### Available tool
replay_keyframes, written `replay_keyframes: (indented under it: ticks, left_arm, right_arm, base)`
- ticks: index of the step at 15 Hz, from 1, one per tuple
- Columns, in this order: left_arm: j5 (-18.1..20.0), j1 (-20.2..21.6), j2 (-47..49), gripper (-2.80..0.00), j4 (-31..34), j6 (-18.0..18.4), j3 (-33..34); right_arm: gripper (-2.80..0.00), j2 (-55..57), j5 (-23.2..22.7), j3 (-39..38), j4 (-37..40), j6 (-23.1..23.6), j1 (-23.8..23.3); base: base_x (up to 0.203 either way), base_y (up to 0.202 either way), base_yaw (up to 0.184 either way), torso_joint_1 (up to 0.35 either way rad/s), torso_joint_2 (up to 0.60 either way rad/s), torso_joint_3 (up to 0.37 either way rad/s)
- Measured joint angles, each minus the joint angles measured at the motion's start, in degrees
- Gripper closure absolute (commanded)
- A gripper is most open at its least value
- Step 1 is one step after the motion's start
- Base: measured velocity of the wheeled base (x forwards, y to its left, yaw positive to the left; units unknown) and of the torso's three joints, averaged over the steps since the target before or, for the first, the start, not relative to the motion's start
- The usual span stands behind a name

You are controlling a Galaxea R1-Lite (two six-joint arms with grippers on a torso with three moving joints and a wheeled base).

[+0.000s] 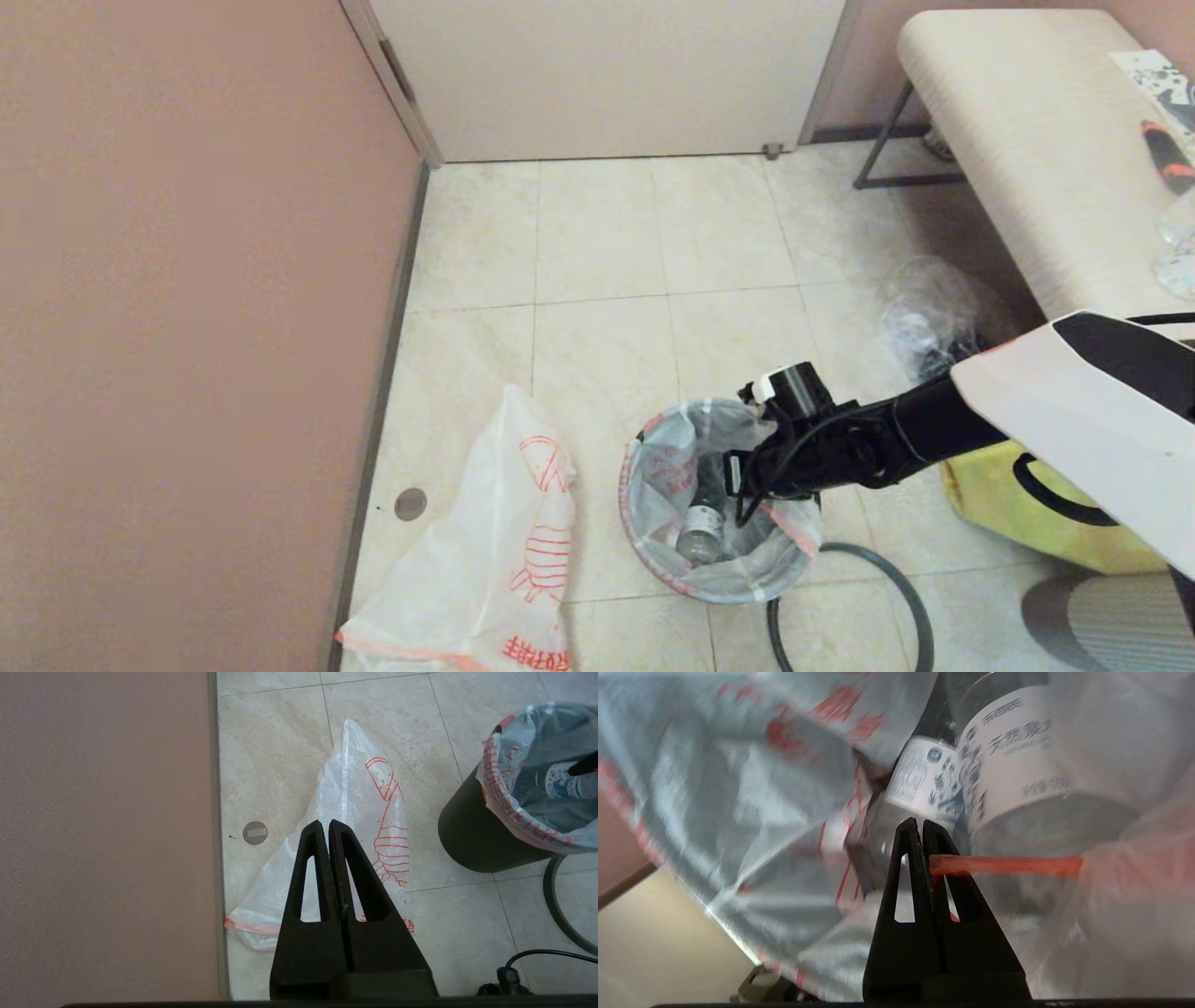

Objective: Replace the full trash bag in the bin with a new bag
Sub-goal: Place the trash bag on the floor

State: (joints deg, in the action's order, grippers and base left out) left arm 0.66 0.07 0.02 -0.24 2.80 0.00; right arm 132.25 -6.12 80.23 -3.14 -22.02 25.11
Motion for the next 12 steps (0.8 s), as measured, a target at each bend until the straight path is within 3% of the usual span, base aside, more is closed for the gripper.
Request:
replay_keyframes:
  ticks: [6,12]
  left_arm:
    - [0.0,0.0,0.0,0.00,0.0,0.0,0.0]
    - [0.0,0.0,0.0,0.00,0.0,0.0,0.0]
  right_arm:
    - [0.00,8.1,1.3,16.1,9.8,0.7,-0.4]
    - [0.00,16.9,6.3,21.4,12.1,1.5,-0.8]
  base:
    - [0.000,0.000,0.000,0.000,0.00,0.000]
    - [0.000,0.000,0.000,0.000,0.00,0.000]
